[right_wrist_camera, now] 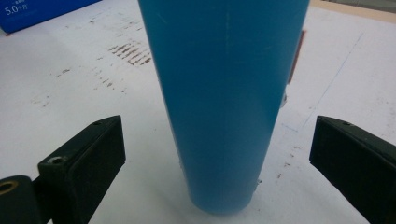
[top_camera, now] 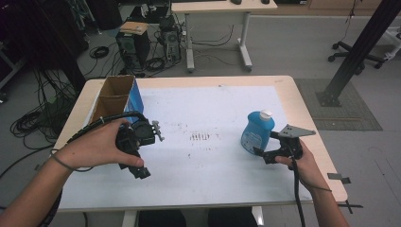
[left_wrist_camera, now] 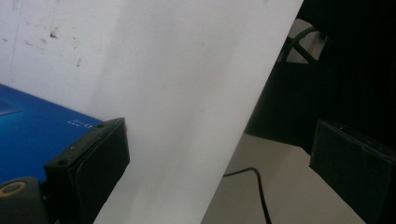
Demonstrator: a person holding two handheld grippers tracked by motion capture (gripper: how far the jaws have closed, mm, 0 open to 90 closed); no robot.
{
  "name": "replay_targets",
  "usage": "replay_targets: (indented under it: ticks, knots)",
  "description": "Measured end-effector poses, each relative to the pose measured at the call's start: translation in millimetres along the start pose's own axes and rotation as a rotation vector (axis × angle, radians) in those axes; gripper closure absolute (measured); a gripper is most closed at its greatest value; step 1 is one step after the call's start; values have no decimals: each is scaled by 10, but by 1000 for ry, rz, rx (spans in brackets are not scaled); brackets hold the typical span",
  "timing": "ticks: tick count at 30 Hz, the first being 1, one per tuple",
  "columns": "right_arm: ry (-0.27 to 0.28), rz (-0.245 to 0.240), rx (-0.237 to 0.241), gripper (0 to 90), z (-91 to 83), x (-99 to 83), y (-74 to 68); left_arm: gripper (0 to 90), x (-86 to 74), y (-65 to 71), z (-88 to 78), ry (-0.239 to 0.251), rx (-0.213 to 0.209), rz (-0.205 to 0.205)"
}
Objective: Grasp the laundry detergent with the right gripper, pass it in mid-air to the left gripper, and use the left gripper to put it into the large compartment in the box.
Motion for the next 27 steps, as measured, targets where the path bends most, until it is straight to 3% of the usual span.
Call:
replay_targets:
  ticks: [27]
  knots:
    - [55,-22,-8,31,207,13,-6,50,30,20,1,-5,-4,3]
Point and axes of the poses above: each handheld gripper's, and its own axes: z roughly forward along the jaws, x roughly out of its top, y roughly to its right, the point moved 10 cm from there along z, roughly forward along the jaws, and after that the axes turned 11 degrees about y, right-handed, at the moved point
